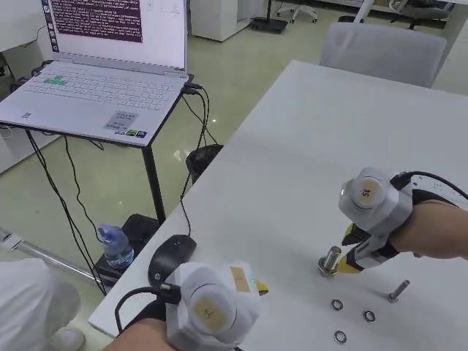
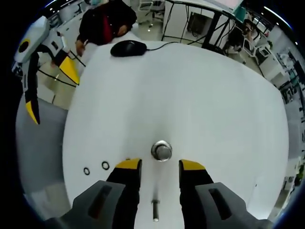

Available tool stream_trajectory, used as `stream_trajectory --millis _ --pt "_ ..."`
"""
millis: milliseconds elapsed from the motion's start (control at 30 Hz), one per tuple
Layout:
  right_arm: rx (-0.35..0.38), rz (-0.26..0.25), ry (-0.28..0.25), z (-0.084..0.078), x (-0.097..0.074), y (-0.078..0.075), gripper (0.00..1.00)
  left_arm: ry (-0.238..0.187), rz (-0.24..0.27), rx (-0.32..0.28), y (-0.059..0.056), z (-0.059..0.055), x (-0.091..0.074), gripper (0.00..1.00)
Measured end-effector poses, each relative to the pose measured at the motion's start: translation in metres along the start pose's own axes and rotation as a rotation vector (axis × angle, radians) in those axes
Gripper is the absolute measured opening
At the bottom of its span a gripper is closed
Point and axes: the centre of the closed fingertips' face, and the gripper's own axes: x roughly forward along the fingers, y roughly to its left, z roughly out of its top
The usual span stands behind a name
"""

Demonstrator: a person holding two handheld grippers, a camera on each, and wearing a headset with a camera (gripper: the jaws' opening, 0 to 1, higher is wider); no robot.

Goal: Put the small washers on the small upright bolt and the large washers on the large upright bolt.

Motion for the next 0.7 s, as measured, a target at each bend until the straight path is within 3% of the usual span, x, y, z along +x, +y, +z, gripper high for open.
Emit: stream_trajectory --millis 233,700 --pt "0.021 -0.012 -0.013 -0.011 -0.009 0.006 0.32 -0.008 0.001 0.003 -0.001 0.002 0.000 0.77" --pt "0.037 -0.004 -0.051 -0.041 -0.014 0.037 0.31 -0.021 0.003 0.004 0.001 0.006 0.004 0.78"
